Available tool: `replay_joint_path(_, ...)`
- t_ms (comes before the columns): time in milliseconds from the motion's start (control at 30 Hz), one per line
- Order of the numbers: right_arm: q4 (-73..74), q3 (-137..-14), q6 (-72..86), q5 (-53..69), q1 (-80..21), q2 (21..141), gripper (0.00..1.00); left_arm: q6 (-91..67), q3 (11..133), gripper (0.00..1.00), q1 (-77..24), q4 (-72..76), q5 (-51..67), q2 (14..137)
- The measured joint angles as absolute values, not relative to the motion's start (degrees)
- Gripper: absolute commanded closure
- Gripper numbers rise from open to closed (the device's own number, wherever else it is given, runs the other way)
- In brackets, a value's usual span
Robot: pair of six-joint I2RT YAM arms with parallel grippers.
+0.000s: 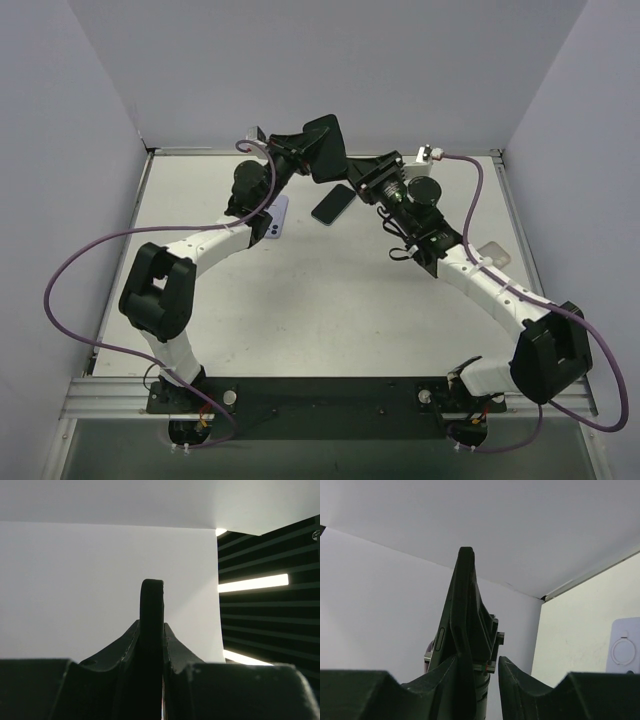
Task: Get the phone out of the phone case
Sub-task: Remove the phone case from the phone.
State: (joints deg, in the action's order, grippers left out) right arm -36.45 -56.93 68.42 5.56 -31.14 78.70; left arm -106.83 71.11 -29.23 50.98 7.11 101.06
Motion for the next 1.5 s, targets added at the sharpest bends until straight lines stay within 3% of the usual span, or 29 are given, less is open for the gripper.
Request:
replay_joint_path(200, -43.1, -55.9, 68.9, 16.2, -29.3, 80.9, 0.71, -108.9, 69.8, 1.00, -29.2, 53.3, 8.9, 101.1)
replay_joint_path(433, -40.7, -61.5, 68.4, 22.3, -28.4, 83.5, 0.73, -109.7, 69.8, 1.00, -29.0, 57.1, 7.9, 101.0)
replay_joint_path(533, -39.0, -64.0, 68.0, 23.9, -28.3, 84.6, 0.86, -110.1, 69.8, 1.00, -28.8, 58.1, 7.0, 101.0)
replay_joint_path(567, -38.5, -64.8, 68.0, 24.7, -28.1, 85.0, 1.00, -110.1, 69.8, 1.00, -28.8, 58.1, 6.8, 101.0)
replay_joint_path(867, -37.2, -59.8, 69.3, 29.3, -26.5, 82.1, 1.00, -109.1, 66.9, 1.00, -29.1, 57.9, 11.6, 101.7)
replay_joint_path(967, -34.1, -55.8, 68.9, 30.9, -25.2, 77.8, 1.00, -109.3, 66.9, 0.80, -30.5, 57.9, 15.8, 103.1)
replay_joint_path(1033, -29.3, -53.8, 67.4, 31.4, -24.6, 75.3, 1.00, -109.9, 66.5, 0.50, -31.9, 57.9, 18.0, 104.1)
replay_joint_path(1067, -26.6, -52.9, 66.5, 31.3, -23.8, 72.7, 1.00, -110.1, 66.1, 0.43, -32.6, 58.0, 19.3, 104.5)
replay_joint_path(1133, -21.2, -51.5, 64.9, 30.8, -22.6, 69.5, 1.00, -109.4, 65.2, 0.21, -34.0, 59.4, 25.3, 104.7)
replay_joint_path(1167, -18.8, -50.8, 63.9, 30.8, -21.8, 68.1, 1.00, -108.8, 65.0, 0.15, -35.0, 60.2, 27.8, 104.7)
replay_joint_path(1233, -14.2, -49.6, 61.6, 30.9, -20.6, 66.1, 1.00, -106.9, 63.9, 0.10, -37.0, 61.3, 31.2, 104.7)
replay_joint_path(1500, 3.4, -47.4, 53.5, 31.1, -18.6, 59.6, 1.00, -103.7, 58.8, 0.08, -39.4, 63.5, 40.6, 106.4)
